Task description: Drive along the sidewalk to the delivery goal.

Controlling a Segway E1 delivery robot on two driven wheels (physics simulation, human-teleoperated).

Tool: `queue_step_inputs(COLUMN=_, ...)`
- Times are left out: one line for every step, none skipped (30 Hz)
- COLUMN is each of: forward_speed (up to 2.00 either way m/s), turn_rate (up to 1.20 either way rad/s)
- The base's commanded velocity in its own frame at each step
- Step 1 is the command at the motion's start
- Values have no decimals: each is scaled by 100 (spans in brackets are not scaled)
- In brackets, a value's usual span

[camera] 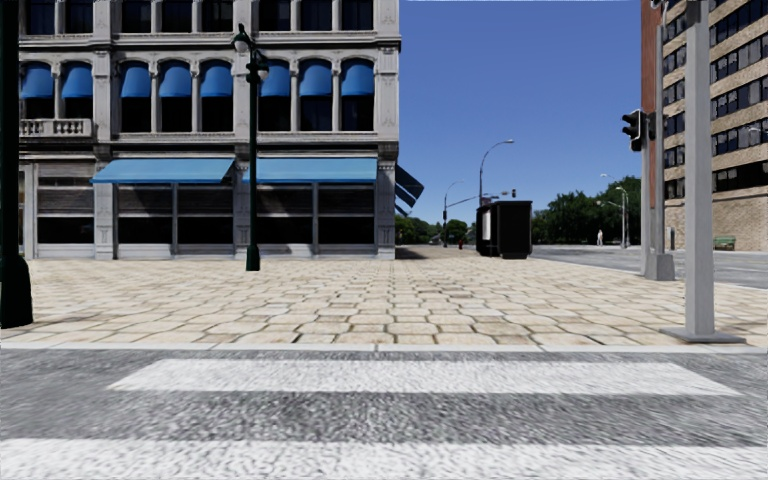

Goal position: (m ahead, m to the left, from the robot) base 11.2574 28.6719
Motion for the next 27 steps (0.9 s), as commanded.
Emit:
queue_step_inputs(forward_speed=200, turn_rate=0)
queue_step_inputs(forward_speed=200, turn_rate=0)
queue_step_inputs(forward_speed=200, turn_rate=0)
queue_step_inputs(forward_speed=200, turn_rate=0)
queue_step_inputs(forward_speed=200, turn_rate=0)
queue_step_inputs(forward_speed=200, turn_rate=0)
queue_step_inputs(forward_speed=200, turn_rate=0)
queue_step_inputs(forward_speed=200, turn_rate=0)
queue_step_inputs(forward_speed=200, turn_rate=0)
queue_step_inputs(forward_speed=200, turn_rate=0)
queue_step_inputs(forward_speed=200, turn_rate=0)
queue_step_inputs(forward_speed=200, turn_rate=0)
queue_step_inputs(forward_speed=200, turn_rate=0)
queue_step_inputs(forward_speed=200, turn_rate=0)
queue_step_inputs(forward_speed=200, turn_rate=0)
queue_step_inputs(forward_speed=200, turn_rate=0)
queue_step_inputs(forward_speed=200, turn_rate=0)
queue_step_inputs(forward_speed=200, turn_rate=0)
queue_step_inputs(forward_speed=200, turn_rate=0)
queue_step_inputs(forward_speed=200, turn_rate=0)
queue_step_inputs(forward_speed=200, turn_rate=0)
queue_step_inputs(forward_speed=200, turn_rate=0)
queue_step_inputs(forward_speed=200, turn_rate=0)
queue_step_inputs(forward_speed=200, turn_rate=0)
queue_step_inputs(forward_speed=193, turn_rate=0)
queue_step_inputs(forward_speed=166, turn_rate=0)
queue_step_inputs(forward_speed=142, turn_rate=0)
